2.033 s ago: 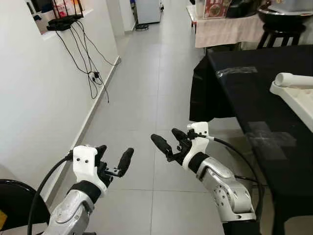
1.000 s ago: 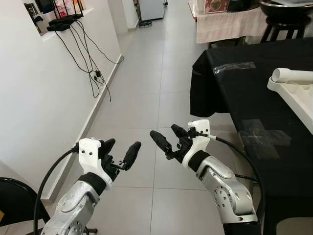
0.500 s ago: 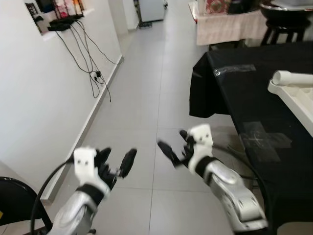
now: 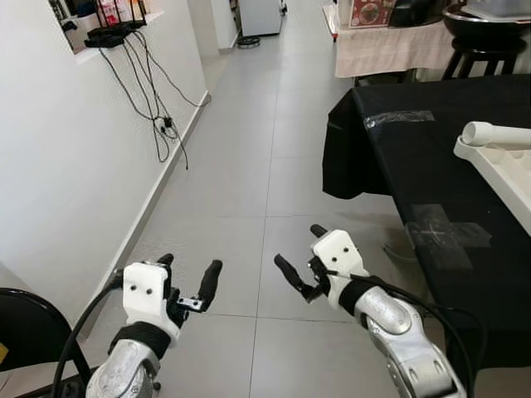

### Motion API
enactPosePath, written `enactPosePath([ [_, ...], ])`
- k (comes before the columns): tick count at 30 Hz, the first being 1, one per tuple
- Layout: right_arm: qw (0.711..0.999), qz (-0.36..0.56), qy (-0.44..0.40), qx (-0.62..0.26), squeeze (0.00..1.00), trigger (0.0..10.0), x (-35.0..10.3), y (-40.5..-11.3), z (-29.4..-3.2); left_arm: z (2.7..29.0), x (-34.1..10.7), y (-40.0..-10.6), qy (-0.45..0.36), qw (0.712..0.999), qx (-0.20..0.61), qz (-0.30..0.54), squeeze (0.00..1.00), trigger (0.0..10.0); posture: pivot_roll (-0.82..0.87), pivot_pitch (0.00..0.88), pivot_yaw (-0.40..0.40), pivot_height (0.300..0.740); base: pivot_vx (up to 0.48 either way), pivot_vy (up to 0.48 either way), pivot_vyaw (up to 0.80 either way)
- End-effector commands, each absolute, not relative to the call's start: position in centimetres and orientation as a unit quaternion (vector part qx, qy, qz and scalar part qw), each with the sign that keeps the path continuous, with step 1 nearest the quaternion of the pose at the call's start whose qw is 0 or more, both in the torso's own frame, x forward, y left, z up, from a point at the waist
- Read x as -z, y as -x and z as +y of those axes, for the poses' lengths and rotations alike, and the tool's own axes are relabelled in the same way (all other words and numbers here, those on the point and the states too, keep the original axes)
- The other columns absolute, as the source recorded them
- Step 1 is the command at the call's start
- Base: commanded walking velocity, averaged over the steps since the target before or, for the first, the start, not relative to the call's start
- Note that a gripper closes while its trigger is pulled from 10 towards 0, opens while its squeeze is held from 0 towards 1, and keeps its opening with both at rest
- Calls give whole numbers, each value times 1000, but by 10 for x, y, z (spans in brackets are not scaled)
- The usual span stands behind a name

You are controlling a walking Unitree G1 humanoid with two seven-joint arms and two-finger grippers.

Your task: Building children table

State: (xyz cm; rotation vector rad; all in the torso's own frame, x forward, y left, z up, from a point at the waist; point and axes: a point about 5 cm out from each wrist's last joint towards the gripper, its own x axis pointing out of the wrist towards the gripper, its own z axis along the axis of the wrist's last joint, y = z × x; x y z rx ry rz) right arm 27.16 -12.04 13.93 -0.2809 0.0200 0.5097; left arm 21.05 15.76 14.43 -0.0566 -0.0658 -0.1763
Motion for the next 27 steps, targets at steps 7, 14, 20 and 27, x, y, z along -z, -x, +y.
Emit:
enactPosePath([
  [7,963,5,117,-243,0,10000,-141,-274,-116,160,-145,-212,12,995,91,-28,0,10000,-55,57,73,740,0,0,0],
  [14,971,-1,59,-232,0,10000,-146,-280,-114,163,-146,-216,30,996,83,-29,0,10000,-60,72,92,740,0,0,0],
  [20,971,-9,35,-236,0,10000,-148,-283,-110,166,-147,-219,33,996,72,-32,0,10000,-65,83,98,740,0,0,0],
  [27,971,-12,32,-237,0,10000,-150,-283,-108,168,-147,-220,34,996,70,-31,0,10000,-62,98,116,740,0,0,0],
])
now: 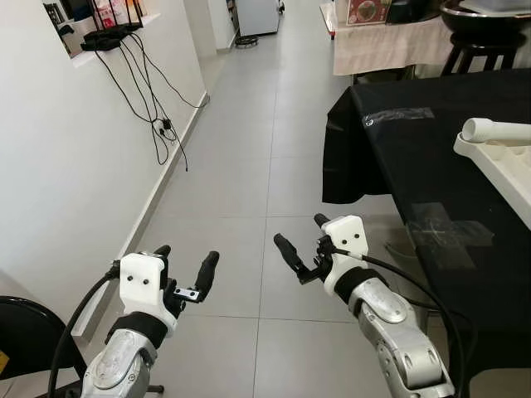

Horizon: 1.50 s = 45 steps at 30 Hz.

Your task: Building children table

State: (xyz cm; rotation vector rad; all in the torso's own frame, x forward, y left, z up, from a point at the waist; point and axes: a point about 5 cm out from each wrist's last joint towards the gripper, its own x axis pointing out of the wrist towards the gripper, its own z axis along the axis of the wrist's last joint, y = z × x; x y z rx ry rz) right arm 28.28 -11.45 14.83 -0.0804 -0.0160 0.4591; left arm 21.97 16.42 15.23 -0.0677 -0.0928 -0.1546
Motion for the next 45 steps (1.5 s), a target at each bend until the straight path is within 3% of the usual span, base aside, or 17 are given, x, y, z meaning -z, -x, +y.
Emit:
enactPosePath([
  [1,971,-12,31,-237,0,10000,-150,-283,-108,169,-147,-220,33,997,70,-30,0,10000,-63,103,123,740,0,0,0],
  [29,971,-12,25,-238,0,10000,-151,-284,-104,172,-148,-222,38,996,77,-20,0,10000,-57,110,138,740,0,0,0],
  [45,971,-12,24,-239,0,10000,-151,-285,-102,174,-149,-223,37,996,76,-20,0,10000,-50,109,140,740,245,0,0],
])
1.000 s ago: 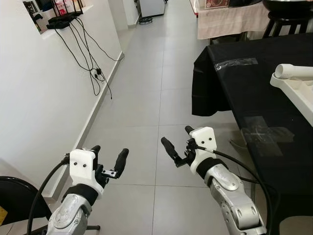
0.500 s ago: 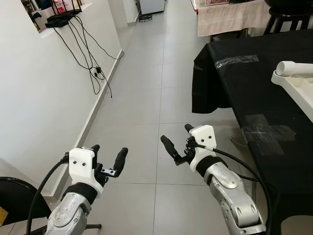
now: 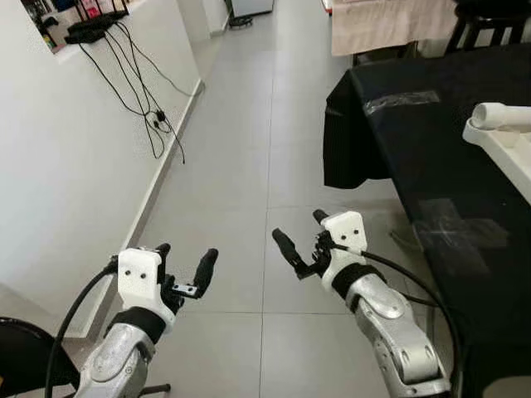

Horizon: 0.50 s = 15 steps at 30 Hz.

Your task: Building children table

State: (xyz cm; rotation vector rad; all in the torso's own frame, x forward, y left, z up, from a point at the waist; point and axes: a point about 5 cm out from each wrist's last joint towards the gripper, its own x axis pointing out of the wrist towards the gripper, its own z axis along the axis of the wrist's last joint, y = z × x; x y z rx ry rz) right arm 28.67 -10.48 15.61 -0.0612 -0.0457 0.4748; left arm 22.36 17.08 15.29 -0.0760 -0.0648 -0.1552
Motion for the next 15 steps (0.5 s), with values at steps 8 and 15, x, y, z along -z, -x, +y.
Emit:
enactPosePath([
  [8,971,-9,26,-239,0,10000,-150,-287,-104,172,-148,-225,36,996,73,-21,0,10000,-44,97,121,740,275,0,0],
  [15,970,-5,29,-241,0,10000,-150,-288,-106,170,-149,-226,38,996,71,-25,0,10000,-49,98,109,740,281,0,0],
])
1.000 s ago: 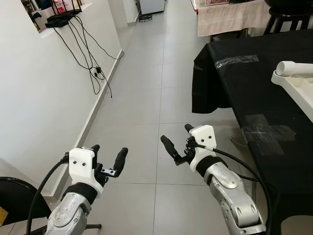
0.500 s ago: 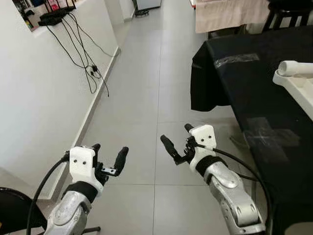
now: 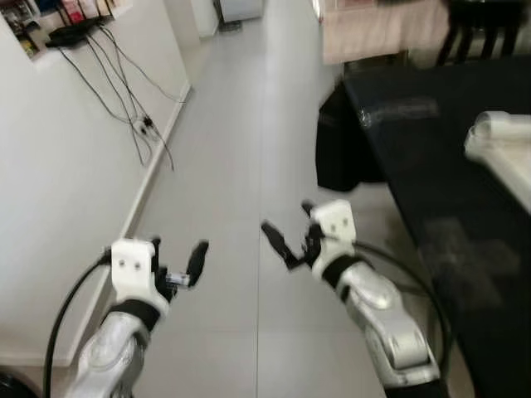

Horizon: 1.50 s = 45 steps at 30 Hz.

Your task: Building children table

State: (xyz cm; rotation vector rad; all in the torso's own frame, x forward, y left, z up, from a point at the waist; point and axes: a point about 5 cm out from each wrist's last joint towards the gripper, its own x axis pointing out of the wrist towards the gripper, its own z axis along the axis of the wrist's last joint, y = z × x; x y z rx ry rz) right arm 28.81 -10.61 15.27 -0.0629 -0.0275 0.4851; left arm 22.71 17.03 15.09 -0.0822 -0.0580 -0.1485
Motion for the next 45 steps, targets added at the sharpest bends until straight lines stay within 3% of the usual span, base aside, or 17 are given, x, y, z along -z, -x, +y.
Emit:
enactPosePath([
  [1,970,-5,29,-242,0,10000,-150,-288,-106,171,-149,-226,38,996,70,-25,0,10000,-48,97,105,740,277,0,0],
  [45,969,0,29,-246,0,10000,-148,-292,-107,170,-147,-229,42,997,66,-26,0,10000,-68,83,106,740,282,0,0],
])
